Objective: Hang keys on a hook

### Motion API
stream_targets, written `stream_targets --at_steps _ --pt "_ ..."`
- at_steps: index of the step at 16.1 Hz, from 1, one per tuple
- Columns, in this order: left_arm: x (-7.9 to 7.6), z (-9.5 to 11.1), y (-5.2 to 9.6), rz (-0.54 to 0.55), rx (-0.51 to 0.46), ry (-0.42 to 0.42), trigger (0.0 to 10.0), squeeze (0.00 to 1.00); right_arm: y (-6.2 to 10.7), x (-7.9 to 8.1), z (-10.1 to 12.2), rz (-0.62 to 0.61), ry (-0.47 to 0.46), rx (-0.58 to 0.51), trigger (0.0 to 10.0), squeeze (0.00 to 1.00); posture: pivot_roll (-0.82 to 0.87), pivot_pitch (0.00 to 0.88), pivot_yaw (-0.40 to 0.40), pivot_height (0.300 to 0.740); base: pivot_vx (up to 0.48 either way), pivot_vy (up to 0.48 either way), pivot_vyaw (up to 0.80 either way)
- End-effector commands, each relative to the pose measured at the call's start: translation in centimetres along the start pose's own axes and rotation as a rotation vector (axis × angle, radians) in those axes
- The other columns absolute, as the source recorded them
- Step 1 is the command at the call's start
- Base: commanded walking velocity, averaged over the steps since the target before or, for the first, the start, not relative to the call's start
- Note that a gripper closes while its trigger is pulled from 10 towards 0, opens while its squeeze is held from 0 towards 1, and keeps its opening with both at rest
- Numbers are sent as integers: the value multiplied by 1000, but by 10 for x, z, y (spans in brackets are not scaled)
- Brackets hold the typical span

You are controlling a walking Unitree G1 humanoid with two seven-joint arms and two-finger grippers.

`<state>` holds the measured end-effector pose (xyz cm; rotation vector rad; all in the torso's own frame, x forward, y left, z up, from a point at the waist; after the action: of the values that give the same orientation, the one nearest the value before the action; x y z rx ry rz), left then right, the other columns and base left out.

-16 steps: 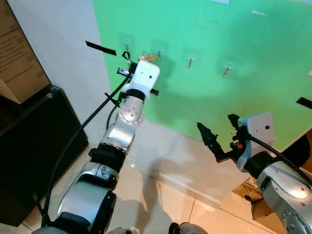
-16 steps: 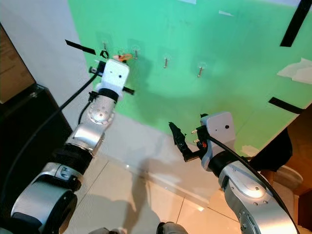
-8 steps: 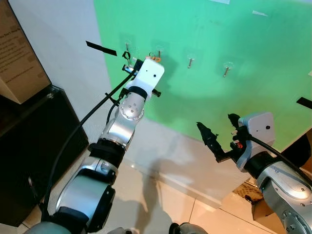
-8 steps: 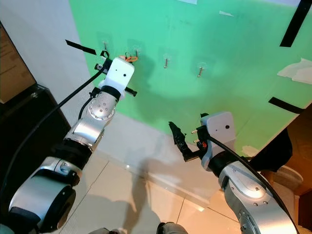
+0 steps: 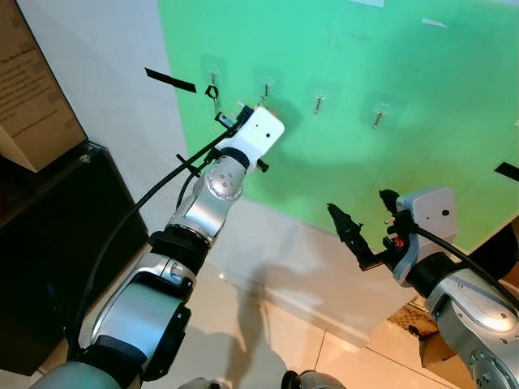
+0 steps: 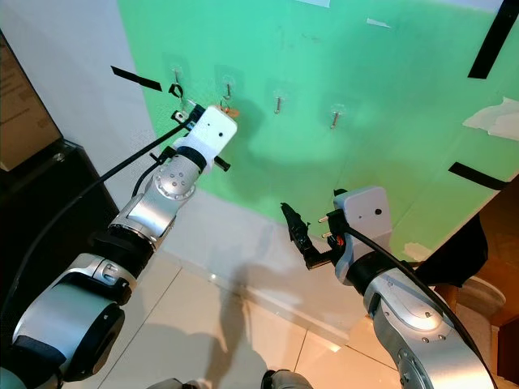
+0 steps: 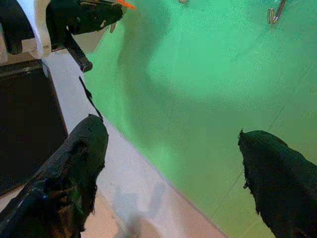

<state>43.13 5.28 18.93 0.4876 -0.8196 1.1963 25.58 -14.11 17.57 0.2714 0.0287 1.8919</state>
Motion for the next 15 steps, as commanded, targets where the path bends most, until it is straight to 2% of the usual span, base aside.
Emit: stream_targets --at_steps 1,6,10,15 --pt "2 2 -3 -18 2 -32 10000 0 1 1 2 13 7 -4 10000 0 -337 45 3 740 0 0 0" --pt "-1 -1 -1 -26 17 -47 10000 0 2 1 3 19 12 -2 10000 0 -339 46 1 740 0 0 0" --pt "13 7 1 82 1 -92 10000 0 2 1 3 20 15 -3 10000 0 -343 46 4 740 0 0 0" --pt "15 16 19 224 -10 -81 10000 0 2 1 3 22 14 -4 10000 0 -341 46 4 740 0 0 0"
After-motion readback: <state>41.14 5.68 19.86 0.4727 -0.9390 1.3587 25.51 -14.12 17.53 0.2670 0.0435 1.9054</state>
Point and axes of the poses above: a point about 5 cm out from each wrist's last joint towards the gripper, its own y axis pointing back from the gripper into the wrist, its own z axis along the axis of the wrist's last joint, x = y × z, the point moved 5 cm from there along -y, pointing out of the wrist towards the gripper, and after that the axes turned 14 degrees about -y, right-handed, at the moved point
